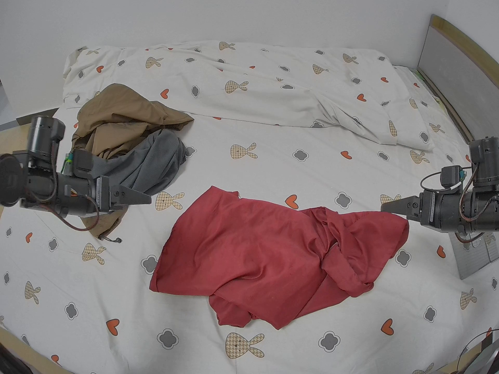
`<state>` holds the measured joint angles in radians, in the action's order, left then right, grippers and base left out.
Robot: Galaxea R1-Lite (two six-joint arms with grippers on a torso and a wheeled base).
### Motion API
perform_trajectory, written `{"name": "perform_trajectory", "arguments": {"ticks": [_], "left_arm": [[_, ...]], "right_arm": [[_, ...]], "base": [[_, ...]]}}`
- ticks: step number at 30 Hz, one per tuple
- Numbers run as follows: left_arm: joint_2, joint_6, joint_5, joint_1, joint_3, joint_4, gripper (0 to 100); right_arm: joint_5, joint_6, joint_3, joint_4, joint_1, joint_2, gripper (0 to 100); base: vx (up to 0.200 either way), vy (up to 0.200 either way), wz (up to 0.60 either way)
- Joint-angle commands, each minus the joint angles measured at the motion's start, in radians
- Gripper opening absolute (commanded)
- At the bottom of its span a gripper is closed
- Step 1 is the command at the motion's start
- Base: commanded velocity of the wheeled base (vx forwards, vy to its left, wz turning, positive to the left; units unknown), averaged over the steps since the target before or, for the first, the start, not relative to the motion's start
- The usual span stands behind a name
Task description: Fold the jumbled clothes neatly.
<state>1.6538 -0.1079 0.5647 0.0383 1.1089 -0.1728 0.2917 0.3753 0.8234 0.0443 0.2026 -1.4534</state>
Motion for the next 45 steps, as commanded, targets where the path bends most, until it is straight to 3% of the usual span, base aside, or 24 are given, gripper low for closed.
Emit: {"name": "perform_trajectory", "arguments": {"ticks": [1, 18, 26, 36, 37, 45], "left_arm": [[0.38, 0.178, 0.084, -0.063, 0.18, 0.022, 100], [0.724, 0.186, 0.084, 0.037, 0.549, -0.021, 100], [0.87, 0.191, 0.084, 0.089, 0.776, -0.148, 100], [0.894, 0.231, 0.086, 0.134, 0.799, -0.151, 100], [0.891, 0.241, 0.086, 0.134, 0.801, -0.157, 0], [0.787, 0.241, 0.086, 0.077, 0.775, -0.221, 0]], "right_arm": [[-0.002, 0.001, -0.047, 0.011, 0.005, 0.034, 100], [-0.002, 0.001, -0.09, 0.009, 0.001, 0.128, 100], [-0.003, -0.003, -0.09, 0.009, 0.014, 0.163, 100], [-0.003, 0.001, -0.115, 0.009, 0.012, 0.176, 100], [-0.003, 0.001, -0.115, 0.009, 0.014, 0.176, 100], [-0.003, 0.001, -0.127, 0.009, 0.012, 0.171, 100]], "base": [[0.0, 0.0, 0.0], [0.0, 0.0, 0.0], [0.0, 0.0, 0.0], [0.0, 0.0, 0.0], [0.0, 0.0, 0.0], [0.0, 0.0, 0.0]]}}
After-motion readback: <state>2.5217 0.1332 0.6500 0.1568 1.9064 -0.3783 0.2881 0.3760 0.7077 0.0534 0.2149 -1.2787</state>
